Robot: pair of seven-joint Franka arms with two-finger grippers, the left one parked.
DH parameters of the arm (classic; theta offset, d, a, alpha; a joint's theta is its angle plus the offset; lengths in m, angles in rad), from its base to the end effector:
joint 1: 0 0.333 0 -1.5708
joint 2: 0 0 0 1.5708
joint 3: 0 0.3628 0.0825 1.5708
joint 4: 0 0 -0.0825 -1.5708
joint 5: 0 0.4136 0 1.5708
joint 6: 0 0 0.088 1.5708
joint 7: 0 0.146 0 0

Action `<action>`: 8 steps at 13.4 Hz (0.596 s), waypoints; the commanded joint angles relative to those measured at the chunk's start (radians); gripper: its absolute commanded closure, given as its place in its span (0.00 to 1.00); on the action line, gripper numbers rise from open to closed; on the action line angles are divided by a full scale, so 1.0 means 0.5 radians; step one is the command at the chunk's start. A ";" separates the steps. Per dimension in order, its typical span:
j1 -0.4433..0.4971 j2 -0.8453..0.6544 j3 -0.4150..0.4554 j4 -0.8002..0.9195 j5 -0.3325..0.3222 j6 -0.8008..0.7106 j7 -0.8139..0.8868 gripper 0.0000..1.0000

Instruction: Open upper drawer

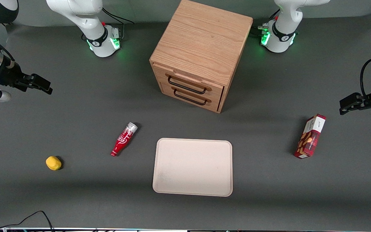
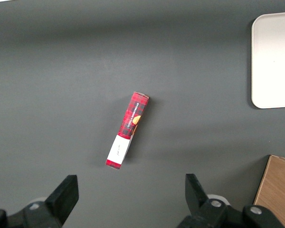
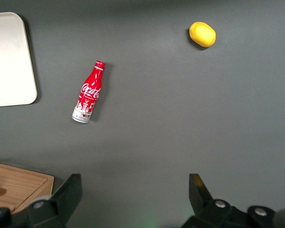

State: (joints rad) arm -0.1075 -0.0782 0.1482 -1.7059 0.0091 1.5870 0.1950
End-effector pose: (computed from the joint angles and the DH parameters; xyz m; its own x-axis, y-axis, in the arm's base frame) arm 0.5531 0.0268 0.6100 0.9871 -0.1548 -0.0403 -0.1545 -0.9879 0.0104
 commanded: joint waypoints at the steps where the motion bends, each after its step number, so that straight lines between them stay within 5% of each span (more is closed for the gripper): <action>1: 0.009 -0.034 -0.008 -0.037 -0.003 0.023 -0.034 0.00; 5: 0.009 -0.015 -0.008 -0.031 0.104 0.026 -0.028 0.00; 8: 0.009 0.043 0.246 0.033 0.175 0.035 -0.007 0.00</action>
State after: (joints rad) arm -0.1063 -0.0723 0.1979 -1.7122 0.0725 1.5933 0.1933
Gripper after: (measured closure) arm 0.000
